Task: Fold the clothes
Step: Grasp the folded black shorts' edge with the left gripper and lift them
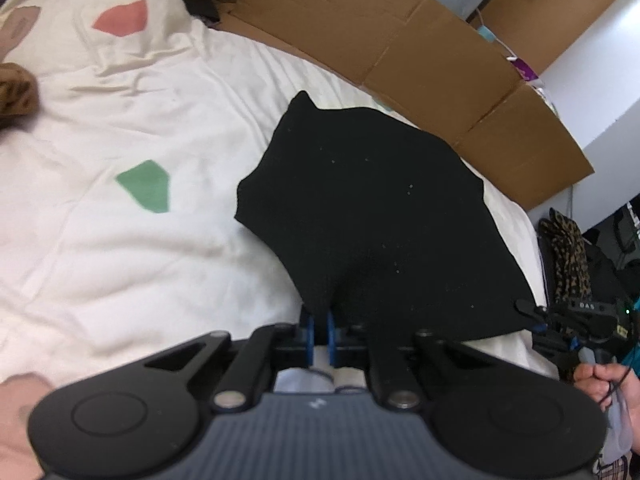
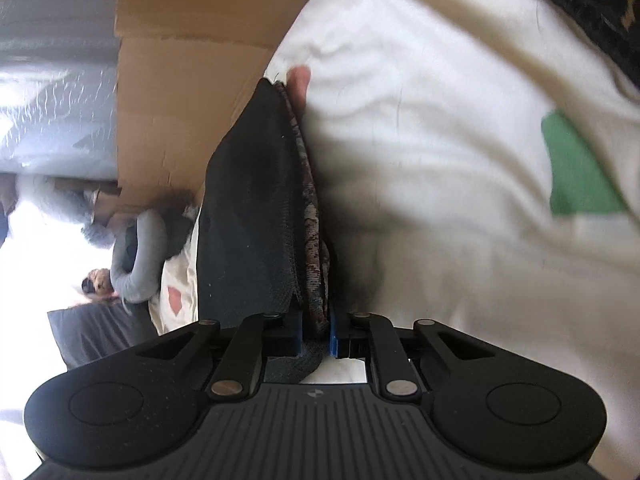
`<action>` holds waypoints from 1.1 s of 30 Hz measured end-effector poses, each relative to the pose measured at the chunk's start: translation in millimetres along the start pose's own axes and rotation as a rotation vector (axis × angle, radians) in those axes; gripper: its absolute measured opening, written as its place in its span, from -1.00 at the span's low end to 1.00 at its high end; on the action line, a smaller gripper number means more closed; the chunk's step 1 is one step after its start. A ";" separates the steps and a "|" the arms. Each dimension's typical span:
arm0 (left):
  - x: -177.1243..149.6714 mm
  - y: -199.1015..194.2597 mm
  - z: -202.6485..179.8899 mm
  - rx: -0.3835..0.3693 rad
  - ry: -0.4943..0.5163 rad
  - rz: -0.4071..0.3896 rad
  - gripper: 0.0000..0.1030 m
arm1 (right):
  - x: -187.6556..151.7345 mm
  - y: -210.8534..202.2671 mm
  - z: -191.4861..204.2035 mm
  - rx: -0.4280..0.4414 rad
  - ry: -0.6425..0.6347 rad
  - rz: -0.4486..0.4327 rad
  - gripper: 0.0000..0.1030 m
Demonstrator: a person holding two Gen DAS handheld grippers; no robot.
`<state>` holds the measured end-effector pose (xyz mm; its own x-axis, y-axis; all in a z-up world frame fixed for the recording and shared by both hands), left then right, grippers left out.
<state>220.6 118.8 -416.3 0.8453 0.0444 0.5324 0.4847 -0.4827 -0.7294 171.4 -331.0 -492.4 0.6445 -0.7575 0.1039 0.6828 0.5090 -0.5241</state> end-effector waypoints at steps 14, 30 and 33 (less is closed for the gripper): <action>-30.6 -50.2 31.8 0.089 -0.061 0.047 -0.88 | -49.0 -4.2 20.2 0.009 -0.050 0.145 -0.81; -74.9 -70.1 4.5 0.055 -0.149 0.206 -0.87 | -39.3 -32.0 36.8 -0.001 -0.167 0.141 -0.83; -81.2 -68.0 -5.1 0.028 -0.174 0.235 -0.87 | -30.0 -38.7 36.6 -0.012 -0.180 0.123 -0.83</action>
<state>117.8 143.6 -407.8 0.9599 0.0844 0.2674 0.2748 -0.4729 -0.8372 138.2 -313.0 -444.3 0.7744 -0.6045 0.1869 0.5917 0.5872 -0.5524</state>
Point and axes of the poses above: each gripper's, at about its wrist camera, not at the fingertips, and y roughly the way its jaws point, z to its left, x to its top, the point moved 3 cm from there along y, roughly the way its jaws point, and after that the axes turned 7 degrees about -z, right-handed, at the moved point
